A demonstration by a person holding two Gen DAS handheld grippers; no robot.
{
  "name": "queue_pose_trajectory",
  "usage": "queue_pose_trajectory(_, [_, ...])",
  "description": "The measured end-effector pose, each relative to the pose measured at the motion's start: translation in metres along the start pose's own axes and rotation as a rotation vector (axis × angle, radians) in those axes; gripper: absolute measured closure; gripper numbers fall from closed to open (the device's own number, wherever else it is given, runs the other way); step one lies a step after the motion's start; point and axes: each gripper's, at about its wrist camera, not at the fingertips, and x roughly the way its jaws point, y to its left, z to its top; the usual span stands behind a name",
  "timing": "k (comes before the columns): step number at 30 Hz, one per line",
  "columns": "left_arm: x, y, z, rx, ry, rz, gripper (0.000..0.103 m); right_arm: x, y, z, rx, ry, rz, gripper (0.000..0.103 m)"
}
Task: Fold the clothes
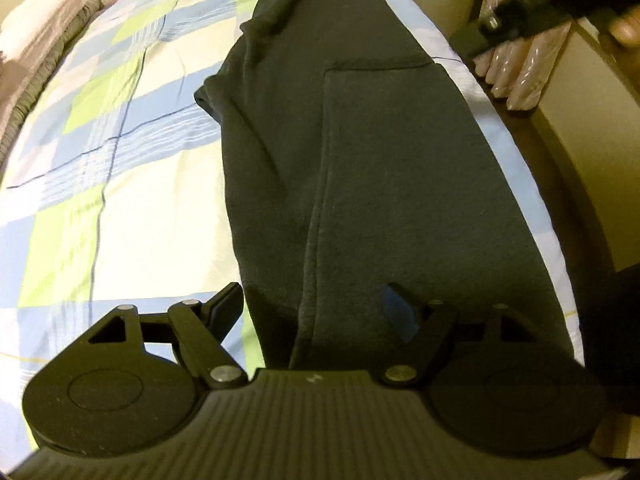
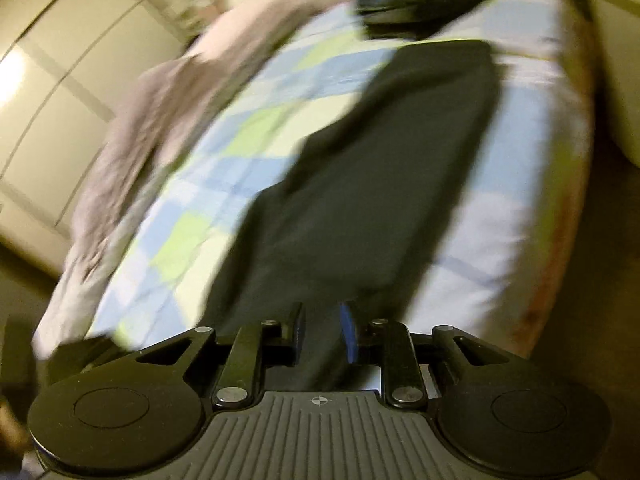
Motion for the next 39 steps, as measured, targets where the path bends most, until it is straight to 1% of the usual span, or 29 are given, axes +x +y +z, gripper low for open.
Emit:
queue_pose_trajectory(2, [-0.001,0.003,-0.005,0.018,-0.015,-0.005,0.027,0.017,0.019,-0.018,-0.063,0.036,0.039,0.079])
queue_pose_trajectory(4, [-0.01,0.006,-0.012,0.064,-0.032,0.006,0.026,0.033,0.022,-0.032,-0.106,0.085,0.047,0.079])
queue_pose_trajectory(5, [-0.015,0.007,-0.016,0.087,-0.04,0.011,0.026,0.042,0.019,-0.036,-0.099,0.109,0.023,0.079])
queue_pose_trajectory(7, [-0.024,0.011,-0.024,0.133,-0.057,0.021,0.028,0.045,0.005,-0.042,-0.049,0.109,-0.019,0.08])
queue_pose_trajectory(9, [-0.034,0.014,-0.031,0.18,-0.073,0.031,0.029,0.032,0.007,-0.042,-0.055,0.084,-0.074,0.079])
queue_pose_trajectory(11, [-0.043,0.017,-0.039,0.226,-0.09,0.041,0.029,0.019,0.015,-0.044,-0.096,0.073,-0.129,0.077])
queue_pose_trajectory(13, [-0.053,0.02,-0.047,0.272,-0.107,0.052,0.028,0.008,0.032,-0.054,-0.155,0.068,-0.132,0.053])
queue_pose_trajectory(14, [-0.058,0.022,-0.05,0.295,-0.115,0.057,0.028,0.004,0.042,-0.06,-0.194,0.066,-0.13,0.03])
queue_pose_trajectory(15, [-0.063,0.015,-0.059,0.37,-0.132,0.065,0.028,0.004,0.059,-0.071,-0.266,0.075,-0.121,0.026])
queue_pose_trajectory(17, [-0.073,-0.004,-0.081,0.554,-0.172,0.082,0.027,0.006,0.093,-0.097,-0.421,0.108,-0.101,0.026])
queue_pose_trajectory(18, [-0.074,-0.014,-0.092,0.638,-0.188,0.08,0.027,0.009,0.11,-0.114,-0.521,0.127,-0.097,0.026])
queue_pose_trajectory(20, [-0.072,-0.035,-0.112,0.799,-0.218,0.069,0.027,0.023,0.143,-0.155,-0.771,0.156,-0.106,0.026])
queue_pose_trajectory(22, [-0.062,-0.051,-0.125,0.921,-0.245,0.065,0.027,0.04,0.163,-0.191,-0.972,0.179,-0.122,0.026])
queue_pose_trajectory(23, [-0.055,-0.058,-0.13,0.973,-0.258,0.07,0.027,0.05,0.167,-0.205,-1.052,0.197,-0.143,0.026])
queue_pose_trajectory(24, [-0.048,-0.064,-0.133,1.01,-0.269,0.08,0.027,0.06,0.171,-0.22,-1.131,0.214,-0.165,0.026])
queue_pose_trajectory(26, [-0.037,-0.069,-0.135,1.063,-0.284,0.104,0.027,0.084,0.171,-0.242,-1.249,0.241,-0.241,0.026])
queue_pose_trajectory(27, [-0.032,-0.068,-0.135,1.081,-0.287,0.117,0.029,0.09,0.166,-0.24,-1.245,0.23,-0.271,0.032])
queue_pose_trajectory(28, [-0.028,-0.067,-0.135,1.099,-0.291,0.129,0.029,0.095,0.161,-0.239,-1.239,0.219,-0.3,0.042])
queue_pose_trajectory(29, [-0.023,-0.066,-0.134,1.116,-0.294,0.142,0.029,0.1,0.156,-0.238,-1.233,0.208,-0.329,0.065])
queue_pose_trajectory(30, [-0.019,-0.065,-0.134,1.134,-0.297,0.154,0.03,0.105,0.151,-0.237,-1.226,0.196,-0.358,0.07])
queue_pose_trajectory(32, [-0.012,-0.063,-0.131,1.161,-0.3,0.182,0.032,0.097,0.146,-0.223,-1.176,0.188,-0.324,0.078])
queue_pose_trajectory(33, [-0.008,-0.061,-0.127,1.165,-0.295,0.195,0.037,0.092,0.145,-0.216,-1.163,0.181,-0.311,0.08])
queue_pose_trajectory(34, [-0.005,-0.057,-0.122,1.168,-0.288,0.206,0.048,0.085,0.147,-0.21,-1.156,0.173,-0.299,0.08])
queue_pose_trajectory(35, [-0.004,-0.056,-0.118,1.166,-0.281,0.216,0.055,0.078,0.149,-0.204,-1.148,0.164,-0.288,0.081])
queue_pose_trajectory(37, [-0.013,-0.053,-0.108,1.132,-0.268,0.194,0.068,0.066,0.153,-0.194,-1.144,0.162,-0.274,0.081])
queue_pose_trajectory(39, [-0.031,-0.052,-0.101,1.093,-0.262,0.18,0.075,0.053,0.158,-0.185,-1.14,0.16,-0.261,0.081])
